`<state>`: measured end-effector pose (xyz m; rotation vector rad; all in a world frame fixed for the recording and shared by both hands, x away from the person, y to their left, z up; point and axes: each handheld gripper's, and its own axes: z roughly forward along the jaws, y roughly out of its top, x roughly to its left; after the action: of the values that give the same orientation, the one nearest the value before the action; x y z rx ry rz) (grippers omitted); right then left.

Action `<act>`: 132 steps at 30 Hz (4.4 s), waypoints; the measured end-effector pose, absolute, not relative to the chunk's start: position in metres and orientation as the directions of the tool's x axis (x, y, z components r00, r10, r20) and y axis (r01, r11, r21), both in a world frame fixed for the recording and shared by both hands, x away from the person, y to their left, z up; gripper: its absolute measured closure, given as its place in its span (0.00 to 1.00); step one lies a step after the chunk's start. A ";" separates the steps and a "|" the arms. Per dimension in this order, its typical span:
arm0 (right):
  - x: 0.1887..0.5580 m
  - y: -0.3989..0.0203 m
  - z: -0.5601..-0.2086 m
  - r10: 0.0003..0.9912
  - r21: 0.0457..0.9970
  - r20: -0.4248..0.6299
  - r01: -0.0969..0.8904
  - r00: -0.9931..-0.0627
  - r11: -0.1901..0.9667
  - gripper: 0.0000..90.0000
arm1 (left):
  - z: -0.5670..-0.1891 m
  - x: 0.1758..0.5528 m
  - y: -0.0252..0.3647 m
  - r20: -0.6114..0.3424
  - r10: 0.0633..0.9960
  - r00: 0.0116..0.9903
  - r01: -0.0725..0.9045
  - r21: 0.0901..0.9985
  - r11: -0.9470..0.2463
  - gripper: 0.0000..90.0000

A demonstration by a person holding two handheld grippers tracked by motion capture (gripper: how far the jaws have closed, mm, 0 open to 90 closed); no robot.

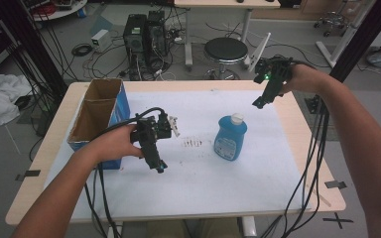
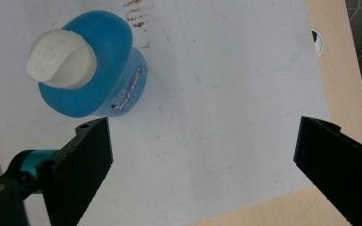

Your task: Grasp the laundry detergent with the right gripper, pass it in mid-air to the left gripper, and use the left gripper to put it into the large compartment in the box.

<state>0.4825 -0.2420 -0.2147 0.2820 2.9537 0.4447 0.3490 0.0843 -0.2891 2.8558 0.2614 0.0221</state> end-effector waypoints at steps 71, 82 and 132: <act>0.372 -0.302 -0.316 0.585 0.580 0.125 0.537 -0.802 0.613 0.05 | -0.304 0.348 0.087 0.000 0.175 0.984 0.168 0.292 -0.941 0.02; 0.359 -0.294 -0.336 0.599 0.694 0.109 0.493 -0.793 0.525 0.05 | -0.305 0.349 0.087 -0.001 0.173 0.985 0.166 0.287 -0.943 0.02; 0.365 -0.260 -0.387 0.630 0.882 0.071 0.344 -0.773 0.323 0.05 | -0.310 0.352 0.089 -0.011 0.173 0.985 0.169 0.284 -0.944 0.02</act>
<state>0.3648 -0.2605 -0.3865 0.8777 2.3070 1.4294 0.3524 0.0890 -0.3099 2.8427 0.2505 0.0202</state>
